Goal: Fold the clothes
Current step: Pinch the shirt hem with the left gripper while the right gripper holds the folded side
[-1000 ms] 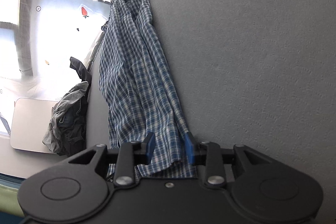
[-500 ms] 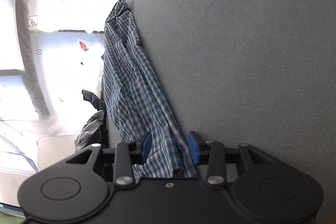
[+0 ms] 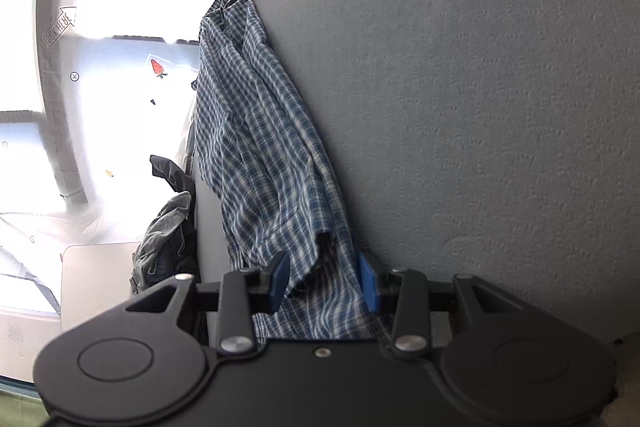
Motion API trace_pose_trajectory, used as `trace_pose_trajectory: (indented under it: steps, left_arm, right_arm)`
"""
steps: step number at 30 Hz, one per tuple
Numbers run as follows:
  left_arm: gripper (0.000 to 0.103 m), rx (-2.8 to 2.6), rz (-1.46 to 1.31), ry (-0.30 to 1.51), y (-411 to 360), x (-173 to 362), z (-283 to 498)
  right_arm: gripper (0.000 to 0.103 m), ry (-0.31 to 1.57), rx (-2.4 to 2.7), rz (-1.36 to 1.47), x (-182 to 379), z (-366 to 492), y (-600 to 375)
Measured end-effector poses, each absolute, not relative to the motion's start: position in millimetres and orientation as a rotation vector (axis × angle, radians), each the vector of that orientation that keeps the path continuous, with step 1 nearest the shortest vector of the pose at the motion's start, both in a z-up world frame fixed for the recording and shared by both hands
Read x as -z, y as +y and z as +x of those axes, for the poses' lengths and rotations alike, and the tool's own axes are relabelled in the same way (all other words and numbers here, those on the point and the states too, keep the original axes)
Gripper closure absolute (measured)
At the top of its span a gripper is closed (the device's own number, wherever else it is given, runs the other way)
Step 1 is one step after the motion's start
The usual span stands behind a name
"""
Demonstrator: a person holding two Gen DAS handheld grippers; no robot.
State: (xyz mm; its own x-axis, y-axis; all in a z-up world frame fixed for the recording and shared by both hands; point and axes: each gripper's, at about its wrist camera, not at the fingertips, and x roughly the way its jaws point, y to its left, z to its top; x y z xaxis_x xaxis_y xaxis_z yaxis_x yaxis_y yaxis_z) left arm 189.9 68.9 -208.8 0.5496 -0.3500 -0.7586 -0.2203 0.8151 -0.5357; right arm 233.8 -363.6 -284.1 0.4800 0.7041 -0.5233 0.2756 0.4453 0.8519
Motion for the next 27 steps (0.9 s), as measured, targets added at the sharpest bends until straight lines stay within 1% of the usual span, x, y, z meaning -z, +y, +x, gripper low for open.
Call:
trace_pose_trajectory:
  steps: [1, 3, 4, 6, 8, 10, 11, 12, 13, 14, 15, 16, 21, 23, 24, 25, 27]
  left_arm:
    - [0.072, 0.096, -0.626, 1.003, 68, 208, 190]
    - [0.053, 0.139, -0.591, 1.003, 63, 206, 194]
    - [0.048, 0.16, -0.571, 1.004, 59, 205, 195]
    - [0.029, 0.196, -0.528, 1.005, 51, 204, 197]
    - [0.021, 0.212, -0.505, 1.007, 44, 204, 199]
    - [0.02, 0.214, -0.485, 1.01, 40, 203, 200]
    - [0.022, 0.216, -0.481, 1.011, 40, 203, 199]
    - [0.03, 0.207, -0.479, 1.011, 41, 203, 198]
    - [0.041, 0.193, -0.48, 1.014, 43, 202, 197]
    - [0.07, 0.187, -0.506, 1.015, 46, 204, 194]
    - [0.097, 0.188, -0.549, 1.014, 50, 207, 191]
    - [0.097, 0.189, -0.593, 1.012, 54, 210, 188]
    - [0.097, 0.244, -0.834, 0.972, 76, 216, 176]
    - [0.092, 0.206, -0.852, 1.009, 80, 223, 177]
    - [0.088, 0.185, -0.834, 1.032, 80, 226, 178]
    - [0.087, 0.179, -0.822, 1.037, 79, 227, 179]
    - [0.077, 0.188, -0.825, 1.026, 77, 227, 179]
  right_arm:
    - [0.064, 1.086, -0.343, 1.116, 283, 231, -363]
    - [0.064, 1.088, -0.344, 1.114, 283, 225, -362]
    - [0.064, 1.088, -0.344, 1.122, 284, 223, -362]
    - [0.064, 1.085, -0.339, 1.142, 286, 219, -362]
    - [0.064, 1.082, -0.338, 1.153, 287, 217, -362]
    - [0.064, 1.08, -0.344, 1.148, 287, 215, -361]
    - [0.064, 1.078, -0.347, 1.145, 287, 214, -360]
    - [0.064, 1.075, -0.348, 1.143, 287, 213, -360]
    - [0.068, 1.071, -0.342, 1.138, 287, 211, -359]
    - [0.073, 1.069, -0.324, 1.115, 287, 209, -358]
    - [0.09, 1.072, -0.302, 1.077, 286, 207, -356]
    - [0.098, 1.07, -0.293, 1.045, 285, 205, -355]
    - [0.099, 0.978, -0.386, 1.161, 279, 197, -360]
    - [0.098, 0.994, -0.373, 1.148, 278, 198, -362]
    - [0.094, 1.022, -0.355, 1.122, 279, 199, -360]
    - [0.091, 1.051, -0.335, 1.096, 281, 200, -358]
    - [0.088, 1.078, -0.324, 1.073, 284, 200, -356]
